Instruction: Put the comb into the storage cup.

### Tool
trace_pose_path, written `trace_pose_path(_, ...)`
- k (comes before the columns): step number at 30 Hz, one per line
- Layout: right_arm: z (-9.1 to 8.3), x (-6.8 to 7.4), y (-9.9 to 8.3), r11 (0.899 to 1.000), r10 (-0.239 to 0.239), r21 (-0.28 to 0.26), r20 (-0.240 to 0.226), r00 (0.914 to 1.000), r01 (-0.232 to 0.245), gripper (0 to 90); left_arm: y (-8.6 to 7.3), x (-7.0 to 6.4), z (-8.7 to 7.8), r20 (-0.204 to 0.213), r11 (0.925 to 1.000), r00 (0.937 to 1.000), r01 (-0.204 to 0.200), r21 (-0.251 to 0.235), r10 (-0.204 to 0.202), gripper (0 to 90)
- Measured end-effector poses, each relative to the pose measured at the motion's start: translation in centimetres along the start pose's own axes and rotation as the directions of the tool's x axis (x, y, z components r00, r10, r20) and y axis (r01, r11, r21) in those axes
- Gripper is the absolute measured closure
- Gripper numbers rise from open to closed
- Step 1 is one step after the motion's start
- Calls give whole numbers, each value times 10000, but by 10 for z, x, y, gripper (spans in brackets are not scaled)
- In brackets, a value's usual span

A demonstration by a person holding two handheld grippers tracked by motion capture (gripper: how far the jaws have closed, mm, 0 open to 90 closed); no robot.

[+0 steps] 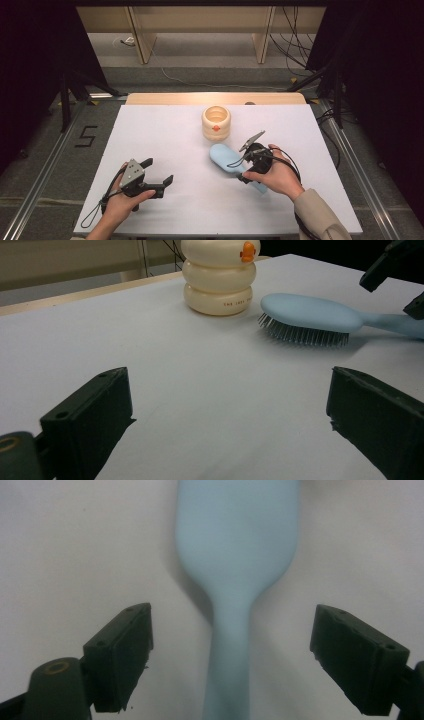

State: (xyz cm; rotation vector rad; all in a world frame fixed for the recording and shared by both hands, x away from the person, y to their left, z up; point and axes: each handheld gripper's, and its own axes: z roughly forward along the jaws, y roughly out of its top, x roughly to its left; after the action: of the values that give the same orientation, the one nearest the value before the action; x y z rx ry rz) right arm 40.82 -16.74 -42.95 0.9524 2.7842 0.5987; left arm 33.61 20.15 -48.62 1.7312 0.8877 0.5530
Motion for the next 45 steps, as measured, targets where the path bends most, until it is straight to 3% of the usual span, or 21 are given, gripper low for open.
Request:
trace_pose_path(9, 13, -1, 11, 9966, 32, 828, -79, 10000, -25, 203, 0, 0, 1, 27, 10000, 10000, 2, 22, -2, 41)
trace_pose_path(13, 20, -3, 15, 9897, 96, 1426, -44, 9999, -89, 225, 0, 0, 1, 47, 10000, 10000, 36, 36, -36, 41)
trace_pose_path(24, 34, -4, 23, 9761, 82, 2171, -365, 9993, -1, 317, -1, 0, 1, 60, 10000, 10000, 30, 35, -31, 42)
trace_pose_path(32, 39, -5, 26, 9680, 433, 2485, -312, 9986, -342, 357, 0, 0, 1, 64, 10000, 10000, 33, 27, -33, 43)
trace_pose_path(44, 42, -8, 29, 9606, 571, 2741, -341, 9978, -456, 415, 0, 0, 1, 65, 10000, 10000, 47, 15, -47, 44)
trace_pose_path(45, 42, -8, 30, 9564, 612, 2878, -306, 9977, -498, 418, 0, 0, 1, 77, 10000, 10000, 36, 31, -36, 44)
